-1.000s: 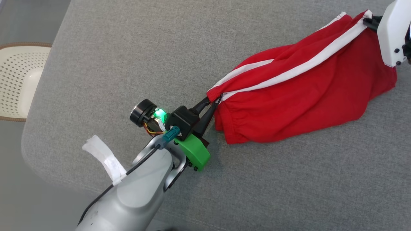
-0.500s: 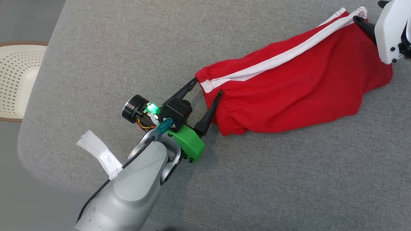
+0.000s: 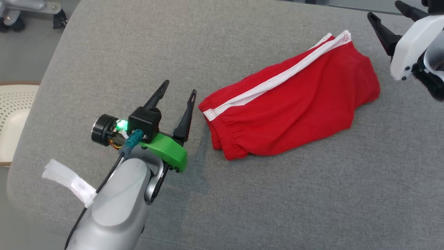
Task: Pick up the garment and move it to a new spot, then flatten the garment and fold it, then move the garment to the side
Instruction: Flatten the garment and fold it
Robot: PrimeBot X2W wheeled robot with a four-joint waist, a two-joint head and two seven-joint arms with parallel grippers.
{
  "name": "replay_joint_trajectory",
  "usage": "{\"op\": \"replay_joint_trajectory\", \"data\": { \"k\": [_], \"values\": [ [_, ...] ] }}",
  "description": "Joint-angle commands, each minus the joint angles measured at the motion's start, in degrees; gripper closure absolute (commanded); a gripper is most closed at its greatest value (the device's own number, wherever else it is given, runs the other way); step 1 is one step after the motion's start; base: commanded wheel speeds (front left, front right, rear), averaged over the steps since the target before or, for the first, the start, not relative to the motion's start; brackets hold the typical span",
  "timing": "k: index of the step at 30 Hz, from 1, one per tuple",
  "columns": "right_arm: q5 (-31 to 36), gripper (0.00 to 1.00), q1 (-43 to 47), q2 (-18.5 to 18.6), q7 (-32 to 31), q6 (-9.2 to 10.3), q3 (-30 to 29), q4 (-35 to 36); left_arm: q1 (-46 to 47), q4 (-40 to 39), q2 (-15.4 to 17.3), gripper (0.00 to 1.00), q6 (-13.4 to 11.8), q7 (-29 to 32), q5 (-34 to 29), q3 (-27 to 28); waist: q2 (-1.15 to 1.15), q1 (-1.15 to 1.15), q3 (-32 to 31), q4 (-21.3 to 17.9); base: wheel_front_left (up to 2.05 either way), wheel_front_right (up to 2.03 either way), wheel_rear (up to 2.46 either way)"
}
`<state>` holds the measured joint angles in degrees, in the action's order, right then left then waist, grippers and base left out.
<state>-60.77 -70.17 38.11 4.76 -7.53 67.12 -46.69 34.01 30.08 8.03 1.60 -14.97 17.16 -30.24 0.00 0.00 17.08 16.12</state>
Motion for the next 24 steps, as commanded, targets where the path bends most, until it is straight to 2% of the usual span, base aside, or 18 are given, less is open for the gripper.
{"op": "replay_joint_trajectory", "data": {
  "k": [1, 4, 8, 12, 15, 18, 21, 24],
  "values": [
    [-0.5, 0.0, 1.4, -0.6, 2.6, 0.11, -0.5, -0.1, -1.4, -0.7, 0.4, 0.0, -0.6, -0.3, 0.4, 1.1, 0.0, 0.0, -3.8, -3.1, 0.0, 0.0, 0.0],
    [-1.5, 0.0, 4.7, -2.0, 8.1, 0.1, -2.3, -0.6, -3.9, -3.0, 0.1, 0.0, -2.1, -0.3, 1.4, 4.3, 0.0, 0.0, -5.8, -4.8, 0.0, 0.0, 0.0],
    [-0.1, 0.0, 8.4, -2.5, 10.4, 0.11, -6.2, 0.4, -7.9, -6.6, -1.1, 0.0, -3.3, -0.2, 1.6, 7.0, 0.0, 0.0, -7.8, -6.7, 0.0, 0.0, 0.0],
    [5.1, 0.0, 15.1, -3.2, 10.4, 0.1, -18.5, 5.8, -11.3, -10.5, -1.7, 0.0, -3.8, -0.2, 0.1, 9.4, 0.0, 0.0, -9.3, -8.5, 0.0, 0.0, 0.0],
    [10.4, 0.0, 23.4, -5.4, 10.4, 0.1, -32.0, 11.3, -14.3, -12.3, -2.0, 0.0, -4.3, -0.2, -2.1, 11.0, 0.0, 0.0, -10.5, -10.0, 0.0, 0.0, 0.0],
    [17.4, 0.0, 31.9, -8.0, 10.4, 0.09, -41.1, 16.6, -16.6, -13.7, -2.6, 0.0, -4.5, -0.2, -3.2, 12.3, 0.0, 0.0, -11.5, -11.0, 0.0, 0.0, 0.0],
    [24.5, 0.0, 40.1, -11.5, 10.4, 0.1, -48.8, 22.0, -19.4, -15.2, -3.2, 0.0, -4.4, -0.2, -4.2, 14.0, 0.0, 0.0, -12.8, -12.2, 0.0, 0.0, 0.0],
    [30.8, 0.0, 46.5, -15.0, 10.4, 0.08, -52.6, 26.0, -23.1, -16.8, -3.8, 0.0, -3.7, -0.2, -5.1, 15.4, 0.0, 0.0, -14.3, -13.6, 0.0, 0.0, 0.0]
  ]
}}
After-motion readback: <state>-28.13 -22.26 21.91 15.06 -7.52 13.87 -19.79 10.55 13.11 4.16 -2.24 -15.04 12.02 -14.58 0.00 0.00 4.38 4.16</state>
